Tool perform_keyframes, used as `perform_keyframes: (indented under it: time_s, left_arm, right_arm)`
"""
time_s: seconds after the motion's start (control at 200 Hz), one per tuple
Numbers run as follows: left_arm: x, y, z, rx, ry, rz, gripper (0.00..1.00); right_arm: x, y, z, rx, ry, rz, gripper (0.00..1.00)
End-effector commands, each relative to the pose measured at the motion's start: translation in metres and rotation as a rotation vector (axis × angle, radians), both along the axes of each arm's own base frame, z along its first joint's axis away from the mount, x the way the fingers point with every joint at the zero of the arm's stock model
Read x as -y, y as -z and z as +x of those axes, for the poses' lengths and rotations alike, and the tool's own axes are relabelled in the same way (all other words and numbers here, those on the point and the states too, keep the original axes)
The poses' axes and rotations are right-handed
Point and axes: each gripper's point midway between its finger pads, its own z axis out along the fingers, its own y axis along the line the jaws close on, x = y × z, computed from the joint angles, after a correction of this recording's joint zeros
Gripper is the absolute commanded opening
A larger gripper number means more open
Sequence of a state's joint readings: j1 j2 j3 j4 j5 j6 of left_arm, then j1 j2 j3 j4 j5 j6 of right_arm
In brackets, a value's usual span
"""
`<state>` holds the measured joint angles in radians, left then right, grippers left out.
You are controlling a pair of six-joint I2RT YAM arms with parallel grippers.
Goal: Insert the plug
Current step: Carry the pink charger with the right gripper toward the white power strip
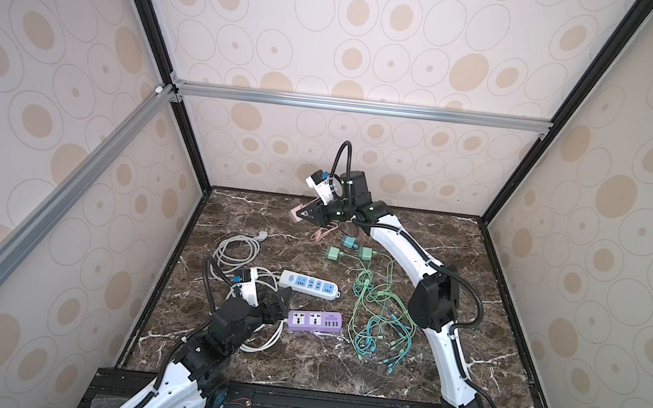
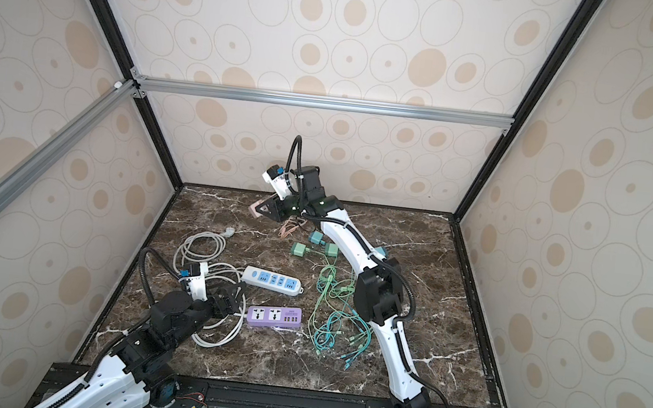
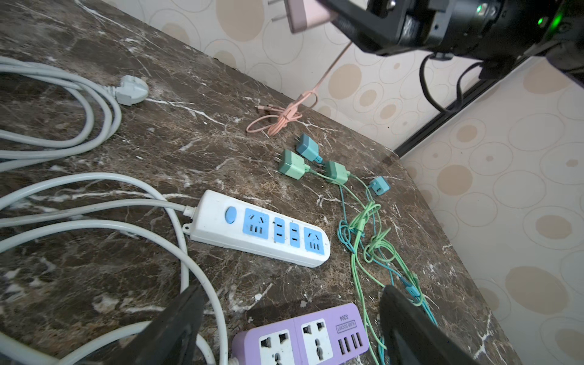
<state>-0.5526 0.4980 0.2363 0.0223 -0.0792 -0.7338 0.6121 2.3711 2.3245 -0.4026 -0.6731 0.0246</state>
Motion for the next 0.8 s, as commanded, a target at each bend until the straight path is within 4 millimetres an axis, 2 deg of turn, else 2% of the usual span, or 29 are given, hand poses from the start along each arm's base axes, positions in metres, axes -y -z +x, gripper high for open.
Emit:
perform_keyframes:
  time_s: [0.0,0.095,0.29,0.405,0.425,0.475,0.65,0.795]
  left_arm:
    - [-0.005,0.011,0.005,-0.039,-0.028,-0.011,0.84]
    - [-0.002,0.019,0.012,-0.073,-0.010,-0.027,0.79]
    - [-0.009,0.026,0.030,-0.097,-0.006,-0.084,0.73]
    - [-0.018,0.033,0.039,-0.120,-0.028,-0.085,0.69]
    - [-0.018,0.028,0.043,-0.098,-0.028,-0.090,0.68]
    - [-0.020,0.030,0.047,-0.105,-0.031,-0.083,0.66]
    - [-0.019,0.039,0.061,-0.134,0.001,-0.051,0.59]
    - [-0.017,0.047,0.071,-0.157,0.021,-0.044,0.50]
  right_arm:
    - [0.011,0.029,-0.006,-0.005,-0.006,-0.087,0.01]
    - [0.023,0.055,-0.011,-0.013,0.002,-0.176,0.01]
    - [0.040,0.081,-0.025,-0.020,-0.022,-0.274,0.01]
    - [0.046,0.087,-0.033,-0.020,-0.035,-0.302,0.00]
    - [0.046,0.087,-0.033,-0.019,-0.035,-0.306,0.00]
    - [0.048,0.089,-0.037,-0.014,-0.045,-0.317,0.00]
    - [0.047,0.096,-0.058,0.058,-0.136,-0.378,0.01]
    - [0.046,0.100,-0.063,0.084,-0.153,-0.425,0.01]
